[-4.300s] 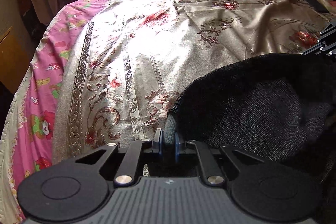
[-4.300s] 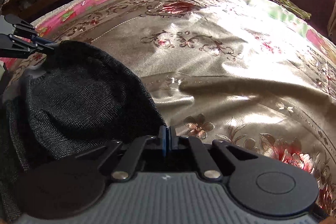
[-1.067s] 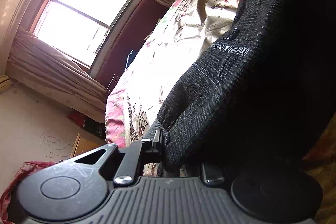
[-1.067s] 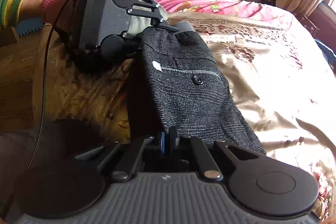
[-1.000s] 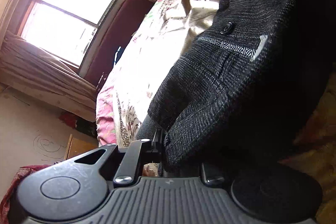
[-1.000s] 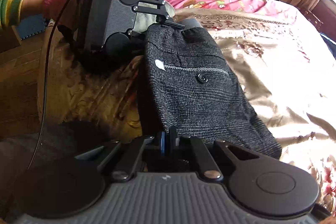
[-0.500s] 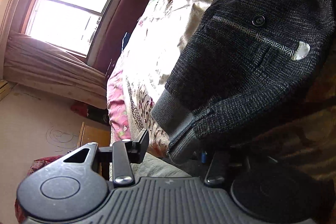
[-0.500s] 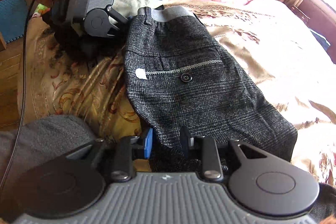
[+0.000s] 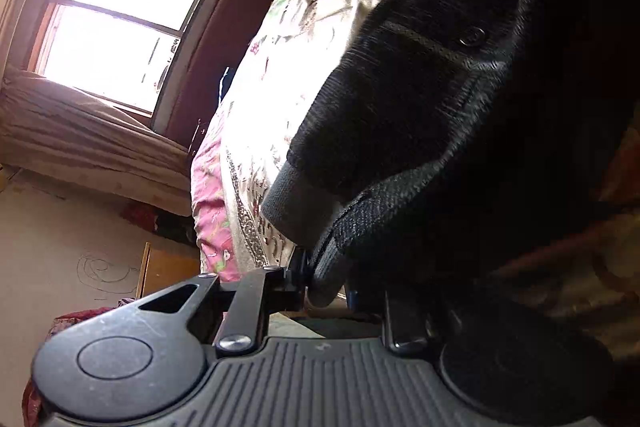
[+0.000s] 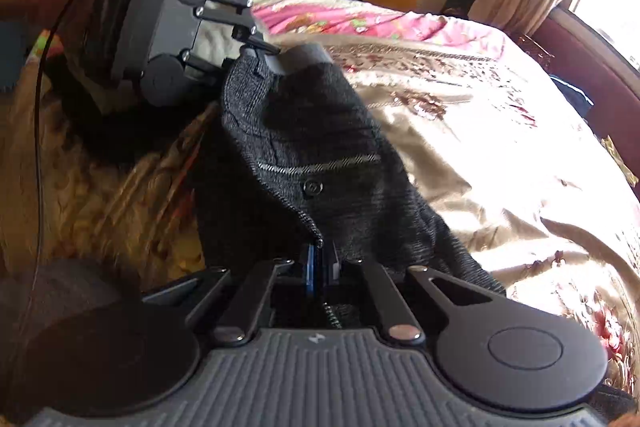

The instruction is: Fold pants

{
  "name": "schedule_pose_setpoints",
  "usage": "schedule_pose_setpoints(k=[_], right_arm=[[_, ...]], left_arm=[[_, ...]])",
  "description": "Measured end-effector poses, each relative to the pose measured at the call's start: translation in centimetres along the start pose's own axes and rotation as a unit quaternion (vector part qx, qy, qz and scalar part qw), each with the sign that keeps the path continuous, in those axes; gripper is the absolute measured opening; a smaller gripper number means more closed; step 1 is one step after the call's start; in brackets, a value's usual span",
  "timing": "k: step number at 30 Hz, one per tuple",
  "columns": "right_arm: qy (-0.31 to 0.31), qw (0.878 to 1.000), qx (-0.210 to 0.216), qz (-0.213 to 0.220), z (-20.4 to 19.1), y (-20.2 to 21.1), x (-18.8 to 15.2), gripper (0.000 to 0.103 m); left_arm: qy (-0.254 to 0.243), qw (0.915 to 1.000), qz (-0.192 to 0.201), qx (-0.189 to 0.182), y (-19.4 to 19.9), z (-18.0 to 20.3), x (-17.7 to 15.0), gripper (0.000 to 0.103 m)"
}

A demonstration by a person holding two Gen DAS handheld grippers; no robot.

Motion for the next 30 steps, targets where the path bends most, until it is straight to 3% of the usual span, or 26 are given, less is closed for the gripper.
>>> schedule_pose_setpoints(k=[2,5,8,12,16,19,21,25,27,30], right_arm=[[-0.019,1.000,0.015,-0.013,-0.8,-1.5,-1.4,0.013],[-0.028,0.999,0.024,0.003,-1.2,-0.9,-0.7,0.020],[-0.029,0.999,0.022,0.016,-1.1,0.6,-0.4,0.031],[-0.050,0.998,0.011,0.029,-0.6,2.7,-1.1,0.034],[-0.092,0.995,0.008,0.037,0.4,5.1,-2.1,0.037],[-0.150,0.988,-0.001,0.035,2.7,6.4,-3.6,0.040],[-0.200,0.979,-0.019,0.028,5.2,7.3,-5.3,0.040],[-0.299,0.951,-0.071,0.017,11.8,9.3,-9.0,0.044],[-0.358,0.929,-0.097,0.012,15.9,9.7,-11.0,0.052],[-0.453,0.884,-0.117,0.025,21.9,9.3,-13.6,0.053]], left_arm=[[-0.029,0.9993,0.004,0.024,0.8,1.1,-0.4,0.033],[0.025,0.9995,-0.017,-0.005,1.0,-0.7,-0.5,0.038],[0.038,0.9988,-0.027,-0.009,2.1,-2.2,-1.2,0.054],[0.064,0.9971,-0.043,-0.001,4.3,-3.3,-1.6,0.056],[0.133,0.9907,-0.011,-0.024,6.5,-3.2,1.1,0.056],[0.193,0.9762,0.019,-0.097,6.8,-1.0,4.9,0.057],[0.192,0.9694,0.029,-0.150,6.5,1.6,7.0,0.056],[0.163,0.9697,0.043,-0.177,6.9,3.6,9.8,0.055],[0.180,0.9674,0.048,-0.172,6.8,2.2,10.7,0.055],[0.221,0.9588,0.065,-0.166,7.2,0.1,13.2,0.056]])
Point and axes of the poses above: each gripper's, at about its wrist camera, not at the fingertips, and y roughly against the way its jaws point, z to its right, x to its top, the point moved 9 cm from there along -y, roughly the way its jaws point, and after that the axes turned 6 degrees about x, right-handed, at the moved point
